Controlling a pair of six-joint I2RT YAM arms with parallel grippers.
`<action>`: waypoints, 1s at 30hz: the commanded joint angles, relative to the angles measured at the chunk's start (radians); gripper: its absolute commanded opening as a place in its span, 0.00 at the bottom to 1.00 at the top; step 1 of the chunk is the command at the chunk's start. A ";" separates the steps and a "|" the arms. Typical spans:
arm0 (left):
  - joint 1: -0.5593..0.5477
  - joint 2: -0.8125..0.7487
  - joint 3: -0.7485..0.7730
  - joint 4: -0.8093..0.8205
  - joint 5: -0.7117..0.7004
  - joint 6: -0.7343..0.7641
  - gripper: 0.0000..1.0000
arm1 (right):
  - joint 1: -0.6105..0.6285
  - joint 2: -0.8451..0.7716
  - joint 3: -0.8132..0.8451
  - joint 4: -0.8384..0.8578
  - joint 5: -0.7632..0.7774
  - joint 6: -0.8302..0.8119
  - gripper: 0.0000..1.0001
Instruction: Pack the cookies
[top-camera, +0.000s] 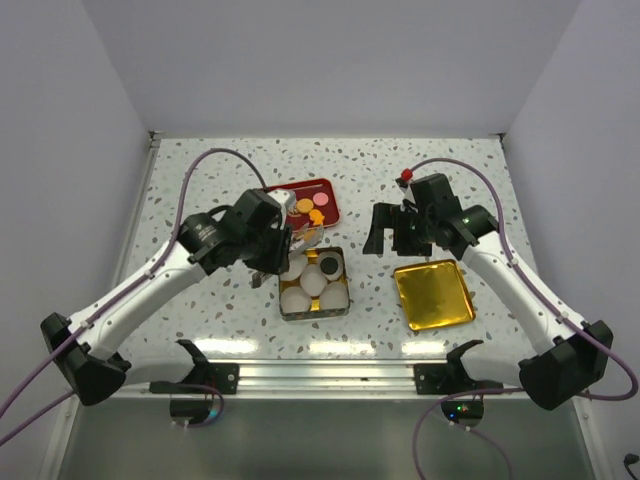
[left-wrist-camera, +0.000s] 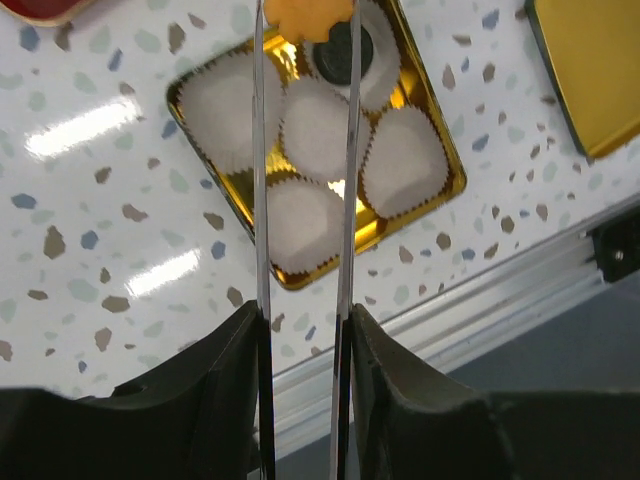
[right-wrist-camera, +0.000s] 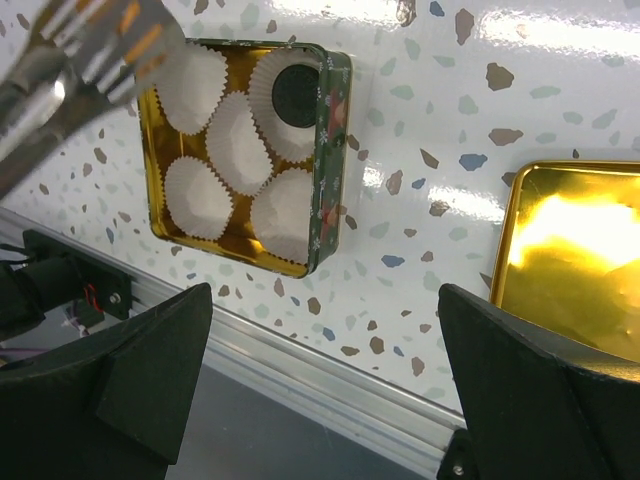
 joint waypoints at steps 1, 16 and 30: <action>-0.083 -0.114 -0.102 0.051 0.049 -0.044 0.34 | 0.003 -0.027 0.004 0.004 0.022 0.002 0.99; -0.139 -0.234 -0.329 0.120 0.080 -0.130 0.33 | 0.003 -0.041 -0.032 0.014 0.002 0.019 0.99; -0.149 -0.208 -0.357 0.160 0.057 -0.157 0.40 | 0.003 -0.055 -0.050 0.005 0.005 0.016 0.99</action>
